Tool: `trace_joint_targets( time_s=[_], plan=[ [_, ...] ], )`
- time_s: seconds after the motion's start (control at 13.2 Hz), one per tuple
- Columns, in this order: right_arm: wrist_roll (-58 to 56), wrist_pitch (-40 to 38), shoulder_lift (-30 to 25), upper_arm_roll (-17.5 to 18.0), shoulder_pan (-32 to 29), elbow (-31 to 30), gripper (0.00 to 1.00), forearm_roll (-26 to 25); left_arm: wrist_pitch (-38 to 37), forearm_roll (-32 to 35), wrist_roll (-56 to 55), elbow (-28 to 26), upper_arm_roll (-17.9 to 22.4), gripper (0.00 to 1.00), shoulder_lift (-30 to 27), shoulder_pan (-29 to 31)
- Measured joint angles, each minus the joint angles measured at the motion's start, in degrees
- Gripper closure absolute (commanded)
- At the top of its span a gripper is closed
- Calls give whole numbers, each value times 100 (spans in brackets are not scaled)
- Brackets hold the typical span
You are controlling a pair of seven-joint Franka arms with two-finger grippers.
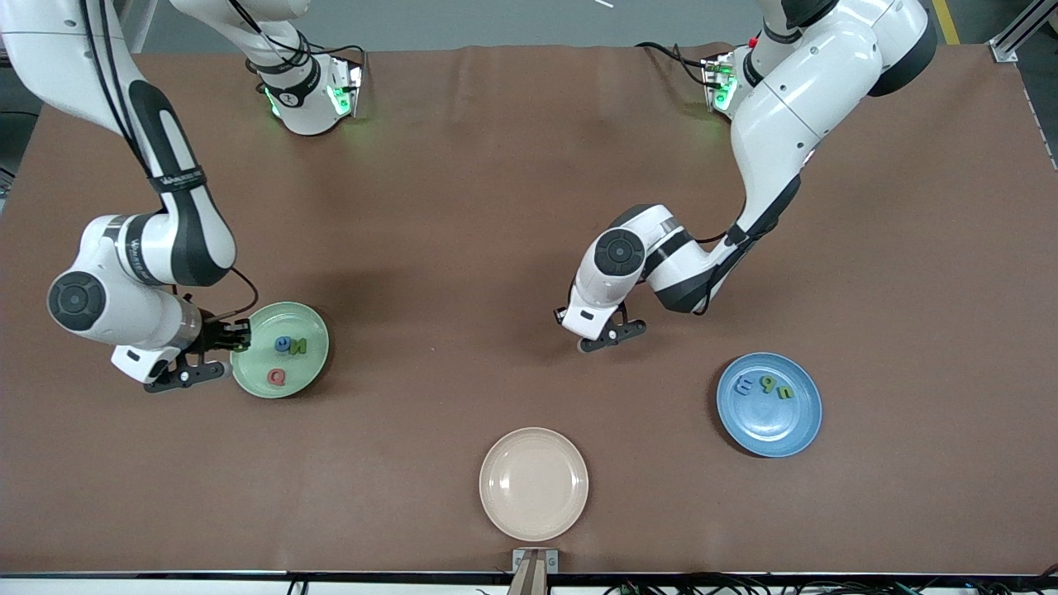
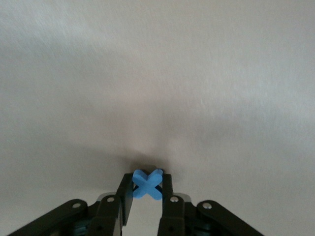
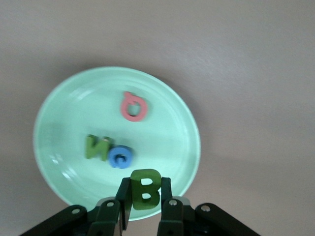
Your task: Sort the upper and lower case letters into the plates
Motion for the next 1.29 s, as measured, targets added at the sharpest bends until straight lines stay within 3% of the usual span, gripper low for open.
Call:
trace_joint_targets(
  time_s=[0.15, 0.23, 0.3, 0.38, 0.83, 1.06, 1.29],
  plan=[
    [-123, 457, 34, 8, -89, -309, 98, 6, -99, 4, 5, 203, 33, 99, -22, 161],
    [-125, 626, 72, 35, -87, -421, 82, 7, -224, 5, 68, 353, 35, 99, -61, 277],
    [-125, 728, 126, 76, -82, -494, 12, 7, -399, 6, 196, 517, 37, 99, -128, 404],
    [-125, 779, 175, 106, -73, -527, 0, 7, -591, 6, 423, 669, 36, 99, -206, 551],
    [-52, 557, 155, 119, -69, -302, 0, 14, -997, 7, 2816, 859, 42, 99, -470, 1835],
    [642, -796, -134, 75, -96, 373, 0, 22, -1005, 7, 3822, 834, 61, 96, -409, 2295],
    [1218, -1930, -635, 55, -150, 914, 0, 25, -945, 7, 4214, 820, 85, 78, -193, 2544]
  ],
)
